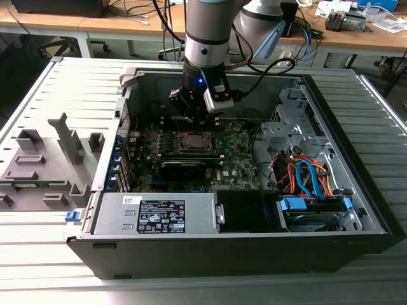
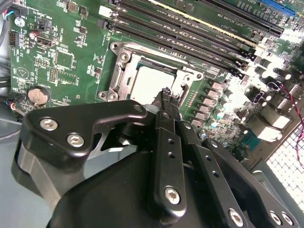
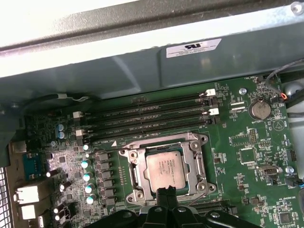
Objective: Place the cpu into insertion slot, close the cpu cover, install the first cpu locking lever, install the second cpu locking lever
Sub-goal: 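Install the first cpu locking lever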
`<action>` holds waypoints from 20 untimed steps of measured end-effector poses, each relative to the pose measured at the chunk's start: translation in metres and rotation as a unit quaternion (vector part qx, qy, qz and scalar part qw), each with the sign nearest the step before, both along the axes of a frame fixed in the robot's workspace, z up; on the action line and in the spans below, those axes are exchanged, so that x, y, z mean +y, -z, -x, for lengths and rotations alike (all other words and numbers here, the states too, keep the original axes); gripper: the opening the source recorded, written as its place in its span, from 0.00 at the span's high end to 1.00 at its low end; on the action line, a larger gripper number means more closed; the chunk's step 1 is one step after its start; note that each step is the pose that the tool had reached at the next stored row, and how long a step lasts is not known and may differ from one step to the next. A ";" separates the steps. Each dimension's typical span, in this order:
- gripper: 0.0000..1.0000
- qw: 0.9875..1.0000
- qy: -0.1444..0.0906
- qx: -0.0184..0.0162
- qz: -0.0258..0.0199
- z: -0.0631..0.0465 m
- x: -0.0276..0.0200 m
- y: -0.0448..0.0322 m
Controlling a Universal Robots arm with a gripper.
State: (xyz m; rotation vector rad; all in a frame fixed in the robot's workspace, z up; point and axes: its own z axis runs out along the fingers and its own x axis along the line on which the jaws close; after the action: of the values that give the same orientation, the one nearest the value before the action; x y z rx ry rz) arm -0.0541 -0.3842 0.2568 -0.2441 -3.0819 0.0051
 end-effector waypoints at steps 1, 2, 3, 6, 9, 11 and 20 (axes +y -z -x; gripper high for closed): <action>0.89 1.000 -0.001 0.000 0.000 0.000 0.0000 0.0000; 0.89 1.000 -0.001 0.000 0.000 0.000 0.0000 0.0000; 0.89 1.000 -0.001 0.000 0.000 0.000 0.0000 0.0000; 0.89 1.000 -0.003 0.000 0.000 0.000 0.0000 0.0000; 0.89 1.000 -0.004 0.000 0.000 0.000 0.0000 0.0000; 0.89 1.000 -0.005 0.000 0.000 0.000 0.0000 0.0000; 0.89 1.000 -0.009 0.000 0.000 0.000 0.0000 0.0000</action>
State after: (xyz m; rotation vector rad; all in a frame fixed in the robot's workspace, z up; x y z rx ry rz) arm -0.0541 -0.3842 0.2568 -0.2170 -3.0840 0.0059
